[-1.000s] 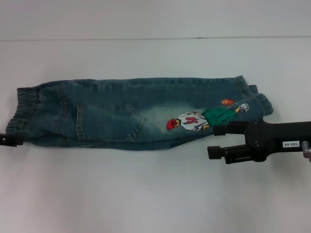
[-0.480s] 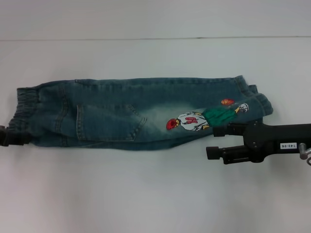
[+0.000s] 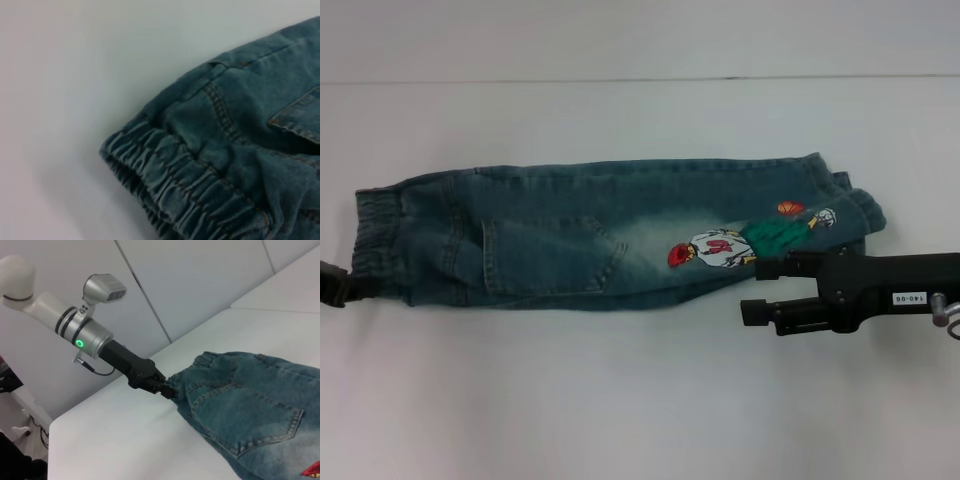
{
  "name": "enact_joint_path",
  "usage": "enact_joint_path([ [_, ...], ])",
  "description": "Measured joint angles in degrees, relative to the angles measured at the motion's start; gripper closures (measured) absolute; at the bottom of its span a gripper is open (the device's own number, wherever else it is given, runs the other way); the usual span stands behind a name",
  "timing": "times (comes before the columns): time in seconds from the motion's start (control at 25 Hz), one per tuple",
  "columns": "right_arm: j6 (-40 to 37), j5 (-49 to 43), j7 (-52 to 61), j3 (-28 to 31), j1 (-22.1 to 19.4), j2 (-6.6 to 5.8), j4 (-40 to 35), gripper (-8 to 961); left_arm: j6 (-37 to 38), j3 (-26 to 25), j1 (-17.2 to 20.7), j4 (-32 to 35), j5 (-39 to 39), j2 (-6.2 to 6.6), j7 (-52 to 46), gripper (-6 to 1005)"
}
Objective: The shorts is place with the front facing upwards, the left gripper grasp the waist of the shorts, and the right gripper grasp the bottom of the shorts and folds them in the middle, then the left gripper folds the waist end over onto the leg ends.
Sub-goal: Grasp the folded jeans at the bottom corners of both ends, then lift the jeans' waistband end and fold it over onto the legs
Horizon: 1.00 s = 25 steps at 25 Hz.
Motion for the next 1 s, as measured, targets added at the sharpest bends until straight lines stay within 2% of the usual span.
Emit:
enact_joint_path([
  [0.2, 1.36, 0.0, 0.52, 0.06, 0.02, -0.02, -0.03, 73, 3.61, -0.31, -0.4, 1.63, -1.42, 0.12, 0.67, 912],
  [0.24, 1.72, 0.0, 0.52, 0.09, -0.04, -0.01, -0.04, 74, 5.06, -0.49, -0.59, 1.99, -2.49, 0.36, 1.24, 921],
  [0.4, 3.53, 0.25, -0.58, 0.29, -0.28, 0.67, -0.04, 271, 8.69, -0.65, -1.0, 4.27, -5.23, 0.86, 1.6, 956],
  [0.64, 6.99, 2.92, -3.05, 2.55, -0.28, 1.45, 2.64, 528, 14.47, -0.64, -2.97, 7.86, -8.65, 1.63, 1.51, 957],
  [0.8, 12.34, 10.57, -8.76, 4.78, -0.75, 2.33, 7.85, 640, 17.71, -0.68, -4.92, 9.13, -12.68, 2.45, 1.17, 957],
  [1.0, 23.04, 26.57, -25.82, 5.92, -0.2, 3.17, 21.98, 756, 20.79, -0.71, -7.74, 9.95, -20.05, 2.5, -0.49, 957],
])
